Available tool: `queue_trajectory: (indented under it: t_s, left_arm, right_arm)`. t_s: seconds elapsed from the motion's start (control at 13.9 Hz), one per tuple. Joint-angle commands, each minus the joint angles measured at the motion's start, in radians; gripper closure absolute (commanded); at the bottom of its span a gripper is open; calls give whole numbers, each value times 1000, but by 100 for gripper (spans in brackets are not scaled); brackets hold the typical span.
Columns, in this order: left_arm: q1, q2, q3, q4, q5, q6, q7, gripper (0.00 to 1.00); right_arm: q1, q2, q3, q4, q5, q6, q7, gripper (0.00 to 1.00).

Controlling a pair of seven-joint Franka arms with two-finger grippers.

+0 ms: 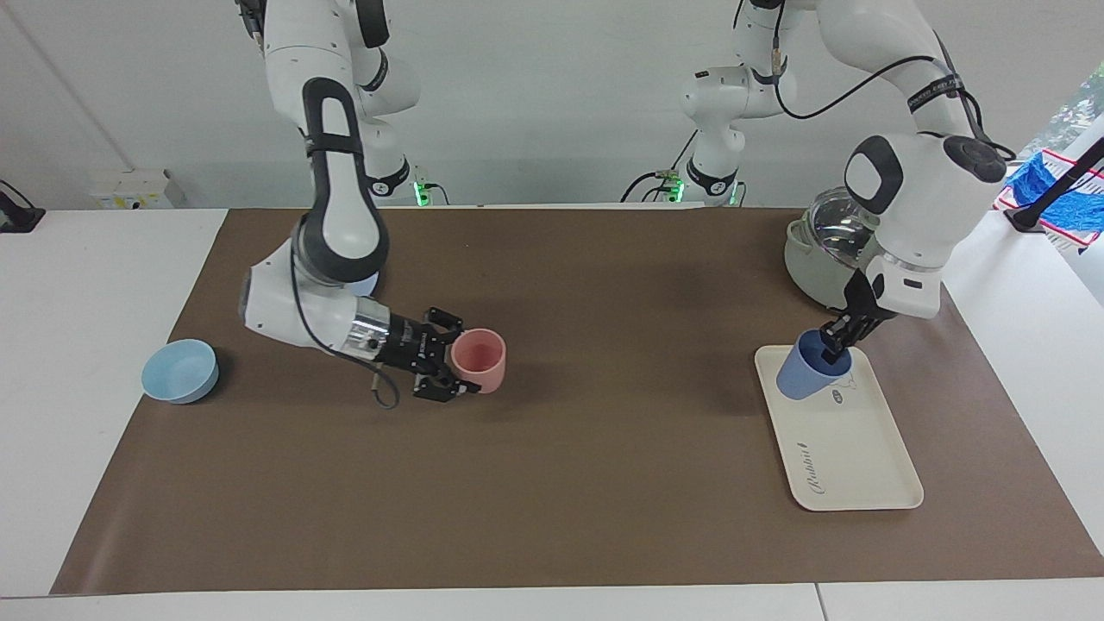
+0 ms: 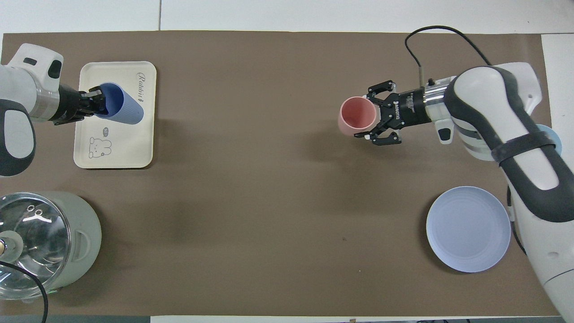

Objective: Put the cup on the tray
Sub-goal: 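Carry the cup onto the tray while the right gripper withdraws, then lower the blue cup onto the tray and open the left gripper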

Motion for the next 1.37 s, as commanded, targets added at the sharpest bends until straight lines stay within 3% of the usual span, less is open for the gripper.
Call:
queue_trajectory:
  t_s: [0.0, 0.22, 0.36, 0.58, 0.79, 1.01, 1.08, 1.15, 1.3]
  left_arm:
    - [72, 17, -9, -71, -14, 116, 125, 100]
    - [83, 57, -9, -66, -14, 154, 130, 100]
    - [85, 63, -7, -72, -14, 167, 154, 100]
    - [96, 80, -7, -69, -14, 205, 159, 100]
    - [96, 106, -7, -62, -14, 243, 166, 100]
    - [97, 109, -7, -63, -14, 245, 225, 100]
    - [96, 111, -7, -63, -14, 248, 225, 69]
    - [88, 111, -7, -63, -14, 247, 225, 1]
    - [83, 114, -9, -48, -14, 230, 223, 0]
  right_arm:
    - [-131, -31, 16, -24, -99, -84, -110, 100]
    - [-208, -16, 16, 32, -238, -141, -157, 100]
    - [-286, -2, 17, 57, -257, -181, -168, 100]
    - [-353, 99, 17, 189, -304, -284, -194, 100]
    - [-383, 166, 23, 240, -318, -292, -234, 100]
    - [-394, 295, 25, 387, -320, -380, -263, 100]
    - [-399, 315, 25, 402, -327, -396, -266, 100]
    - [-402, 330, 25, 419, -340, -401, -276, 100]
    - [-400, 338, 25, 431, -352, -407, -291, 100]
